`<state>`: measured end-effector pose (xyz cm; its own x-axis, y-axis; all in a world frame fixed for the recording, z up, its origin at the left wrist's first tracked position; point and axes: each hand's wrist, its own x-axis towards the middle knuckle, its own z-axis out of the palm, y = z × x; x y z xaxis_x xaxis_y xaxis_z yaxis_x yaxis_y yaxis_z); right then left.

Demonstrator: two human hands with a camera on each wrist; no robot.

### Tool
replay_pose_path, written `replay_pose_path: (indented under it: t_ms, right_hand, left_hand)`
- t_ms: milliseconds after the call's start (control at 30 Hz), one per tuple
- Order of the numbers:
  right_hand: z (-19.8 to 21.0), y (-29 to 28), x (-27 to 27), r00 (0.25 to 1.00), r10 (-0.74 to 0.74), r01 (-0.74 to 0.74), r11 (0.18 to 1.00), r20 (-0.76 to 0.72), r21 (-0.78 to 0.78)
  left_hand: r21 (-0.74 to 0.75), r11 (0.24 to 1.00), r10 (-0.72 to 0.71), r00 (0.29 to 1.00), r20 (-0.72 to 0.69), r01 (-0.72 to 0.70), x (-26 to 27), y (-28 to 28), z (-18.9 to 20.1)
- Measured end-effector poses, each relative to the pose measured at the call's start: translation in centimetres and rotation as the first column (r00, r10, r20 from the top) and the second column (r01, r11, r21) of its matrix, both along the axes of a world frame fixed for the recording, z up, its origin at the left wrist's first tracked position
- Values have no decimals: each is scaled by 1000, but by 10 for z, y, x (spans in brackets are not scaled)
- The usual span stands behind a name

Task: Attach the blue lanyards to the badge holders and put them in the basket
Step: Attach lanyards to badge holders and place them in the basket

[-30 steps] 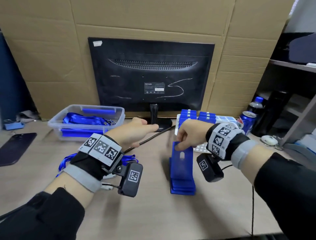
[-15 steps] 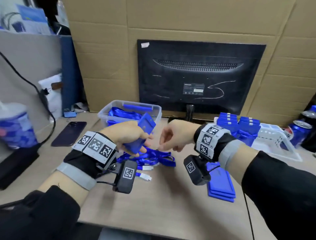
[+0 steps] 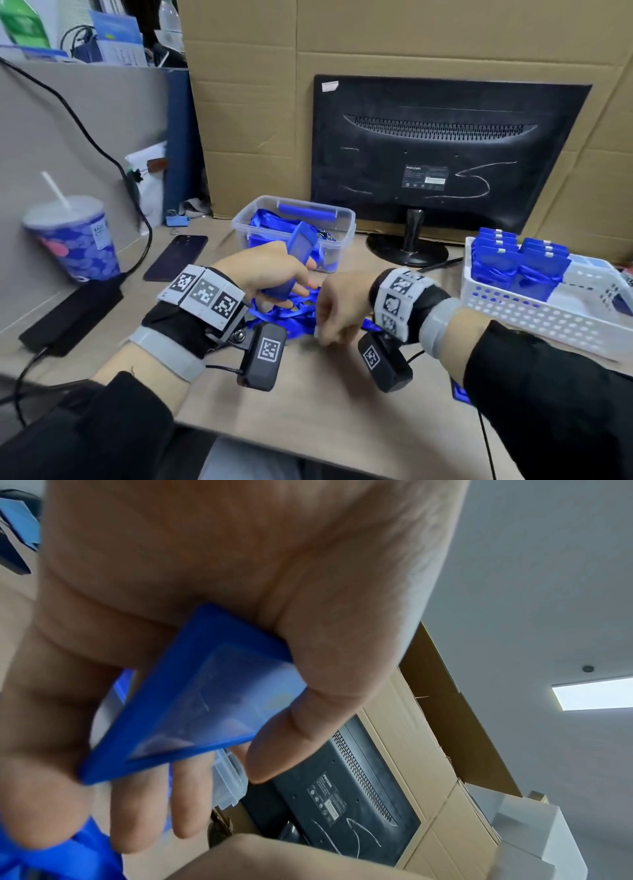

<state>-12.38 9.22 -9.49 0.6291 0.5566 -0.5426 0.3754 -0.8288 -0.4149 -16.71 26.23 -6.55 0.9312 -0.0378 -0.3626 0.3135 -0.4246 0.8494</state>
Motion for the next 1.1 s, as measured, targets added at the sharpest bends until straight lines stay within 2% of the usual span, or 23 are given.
replay_pose_path:
  t_ms: [100,200,267,333,367,433,567,667,733,867,967,1033,1100]
  right_hand:
    - [24,-19,9,989,-98,131,931,-111,340]
    - [48,-36,18,966,-257,195,767,14,611]
    - [63,-45,21,912,-409,235,569,23,788]
    - [77,-54,23,828,-561,232,299,-27,926]
    - [84,-59,23,780,-625,201,183,-44,962]
    - [98,-72,24,707,-704,120,25,-67,992]
    - [117,-99,21,601,-799,-90,-108,-32,990]
    - [130,-118,21,492,-870,-236,-176,-39,956]
    - [136,-128,22,474,-880,-289,-181,-24,940]
    - [137,-137,21,503,-859,-295,-72,91,953]
    - [136,-145,21,461,-876,-305,-2,146,952]
    - [136,-151,21,414,-892,-296,57,182,953]
    - [133,-157,22,377,-894,-254,150,240,956]
  left_hand:
    - [5,998,-58,995,80,58,0,-1,2]
    - [-74,991,-94,980,176,108,-2,-8,9]
    - [-92,988,-100,962,254,127,-1,-15,14]
    - [-110,982,-116,949,292,154,1,-23,17]
    - [-127,978,-123,947,297,166,3,-28,18]
    - [-134,973,-139,944,301,186,5,-38,19]
    - [-120,964,-197,938,285,239,9,-55,17]
    - [-100,962,-226,949,222,252,13,-66,15]
    - [-77,966,-230,956,184,247,15,-71,14]
    - [-87,965,-233,960,153,248,21,-80,14]
    - [-235,933,-241,959,151,272,20,-86,18]
    - [-347,899,-189,951,244,267,21,-92,23]
    - [-400,894,-38,923,383,203,26,-99,26]
